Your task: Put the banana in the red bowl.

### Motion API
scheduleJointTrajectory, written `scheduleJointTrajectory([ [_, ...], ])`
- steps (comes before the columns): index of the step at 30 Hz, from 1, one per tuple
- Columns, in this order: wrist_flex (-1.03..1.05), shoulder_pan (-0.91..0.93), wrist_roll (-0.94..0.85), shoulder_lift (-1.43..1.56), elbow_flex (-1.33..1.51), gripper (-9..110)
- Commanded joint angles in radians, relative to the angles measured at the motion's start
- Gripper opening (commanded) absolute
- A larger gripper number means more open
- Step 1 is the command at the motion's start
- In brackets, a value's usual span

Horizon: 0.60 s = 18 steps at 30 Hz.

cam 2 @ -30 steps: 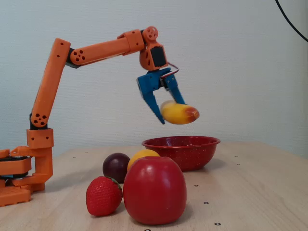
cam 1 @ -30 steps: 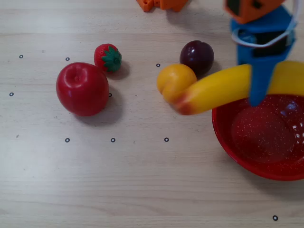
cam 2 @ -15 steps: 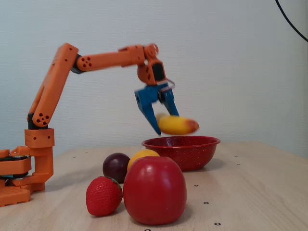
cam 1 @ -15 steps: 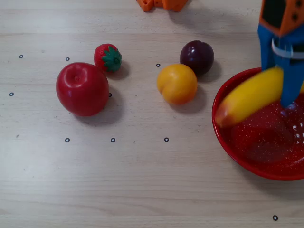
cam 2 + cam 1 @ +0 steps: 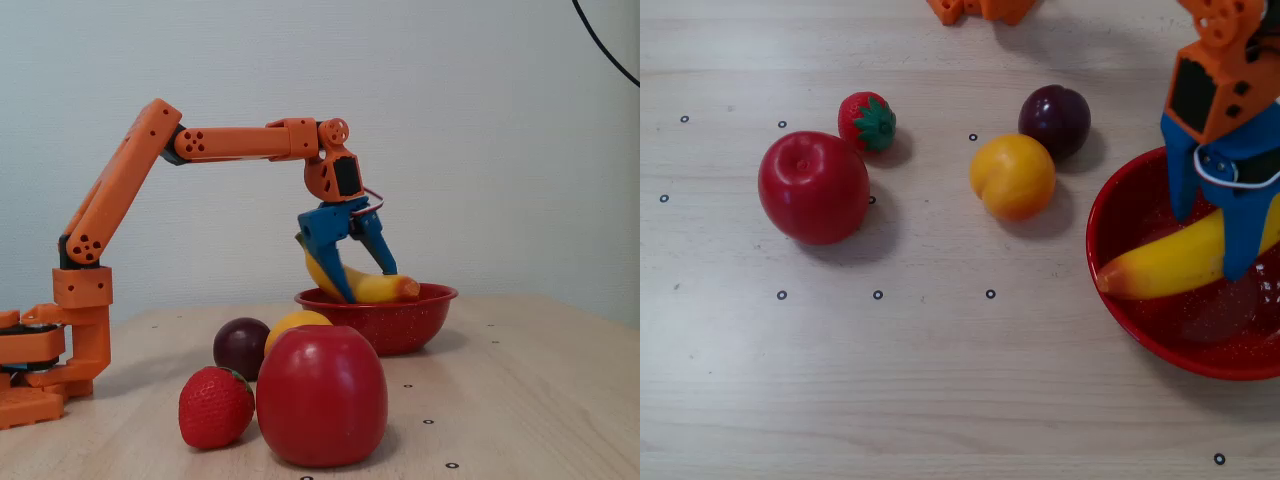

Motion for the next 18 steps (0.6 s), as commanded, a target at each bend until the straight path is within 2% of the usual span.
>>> scheduleJointTrajectory([
  [1,0.015,-0.032,-0.02,0.172,-0.094,13],
  [3,0.018,-0.046,-0.026,0.232,-0.086,0],
  [12,0.072,-0.152,-0.069,0.497,0.08,0],
  [18,-0.103,-0.268,-0.064,0.816,0.465,0],
])
